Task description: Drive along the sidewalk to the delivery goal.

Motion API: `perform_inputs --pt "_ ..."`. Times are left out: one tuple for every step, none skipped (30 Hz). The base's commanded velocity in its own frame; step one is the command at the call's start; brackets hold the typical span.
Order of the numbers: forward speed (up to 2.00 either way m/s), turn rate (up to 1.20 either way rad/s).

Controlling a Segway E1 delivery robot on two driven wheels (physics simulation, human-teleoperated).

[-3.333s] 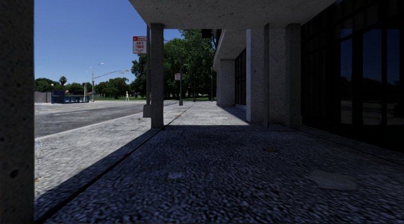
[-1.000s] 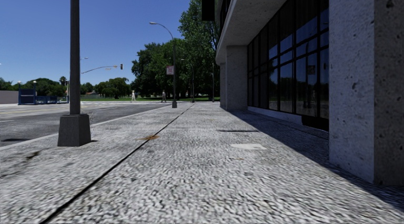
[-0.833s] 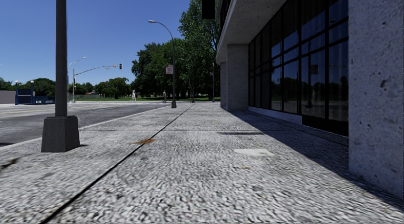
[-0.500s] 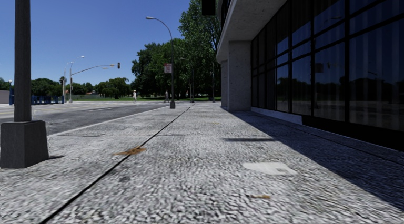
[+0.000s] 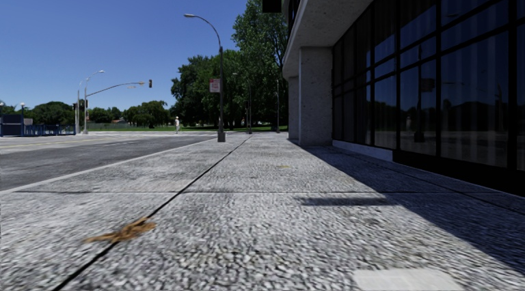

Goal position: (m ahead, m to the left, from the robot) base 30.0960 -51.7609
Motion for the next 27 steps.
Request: perform_inputs --pt "2.0 0.0" --pt "2.0 0.0" --pt "2.0 0.0" --pt "2.0 0.0" --pt "2.0 0.0" --pt "2.0 0.0" --pt "2.0 0.0" --pt "2.0 0.0" --pt "2.0 0.0" --pt "2.0 0.0" --pt "2.0 0.0" --pt "2.0 0.0" --pt "2.0 0.0" --pt "2.0 0.0" --pt "2.0 0.0" --pt "2.0 0.0" --pt "2.0 0.0" --pt "2.0 0.0" --pt "2.0 0.0" --pt "2.0 0.0" --pt "2.0 0.0" --pt "2.0 0.0" --pt "2.0 0.0" --pt "2.0 0.0" --pt "2.0 0.0" --pt "2.0 0.0" --pt "2.0 0.0"
